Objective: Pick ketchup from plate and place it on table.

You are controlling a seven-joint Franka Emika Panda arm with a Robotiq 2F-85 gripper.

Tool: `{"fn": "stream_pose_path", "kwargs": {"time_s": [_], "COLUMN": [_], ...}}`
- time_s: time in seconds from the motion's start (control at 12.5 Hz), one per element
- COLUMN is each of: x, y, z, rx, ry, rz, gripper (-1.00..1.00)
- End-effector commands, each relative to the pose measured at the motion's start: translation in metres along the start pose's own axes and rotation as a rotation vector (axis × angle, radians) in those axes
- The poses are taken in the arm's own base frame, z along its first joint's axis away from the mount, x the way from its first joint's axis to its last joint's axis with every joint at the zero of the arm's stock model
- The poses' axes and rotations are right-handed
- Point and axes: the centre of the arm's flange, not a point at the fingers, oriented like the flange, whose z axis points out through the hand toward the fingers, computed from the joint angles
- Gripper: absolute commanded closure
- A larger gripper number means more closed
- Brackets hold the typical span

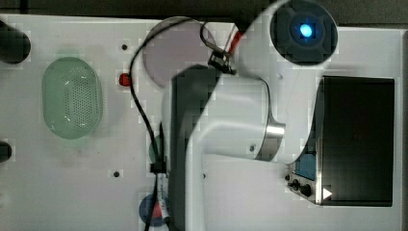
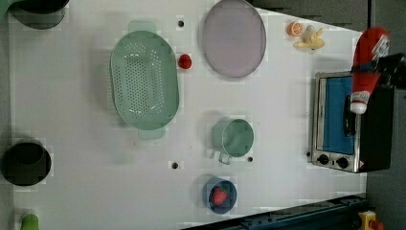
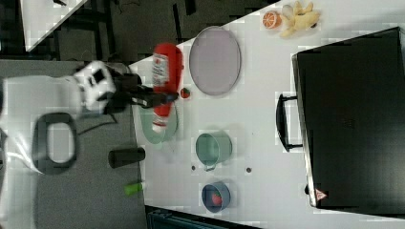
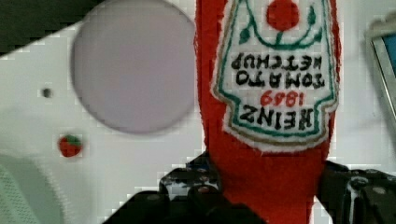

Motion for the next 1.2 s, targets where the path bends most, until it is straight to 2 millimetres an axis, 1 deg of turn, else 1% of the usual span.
{"fn": "stream_pose_path", "kwargs": {"time_s": [0.08, 0.16, 0.32, 0.48, 0.64, 0.8, 0.88, 1.04, 1.12, 1.2], "x": [-0.028, -0.037, -0.056, -0.073, -0.087, -0.102, -0.108, -0.112, -0.112, -0.111], "y": [0.001, 0.001, 0.000, 0.002, 0.009, 0.016, 0.017, 0.018, 0.018, 0.019], "z": [0.035, 0.045, 0.070, 0.104, 0.138, 0.174, 0.191, 0.220, 0.232, 0.242], "rx": [-0.021, -0.023, -0.028, -0.040, -0.090, -0.118, -0.122, -0.127, -0.126, -0.123], "ry": [-0.052, -0.049, -0.045, -0.041, -0.012, -0.017, -0.032, -0.062, -0.072, -0.074], "rz": [0.104, 0.122, 0.128, 0.115, 0.078, 0.099, 0.110, 0.107, 0.107, 0.108], "gripper": [-0.16, -0.16, -0.16, -0.16, -0.16, -0.16, -0.16, -0.16, -0.16, -0.22]}}
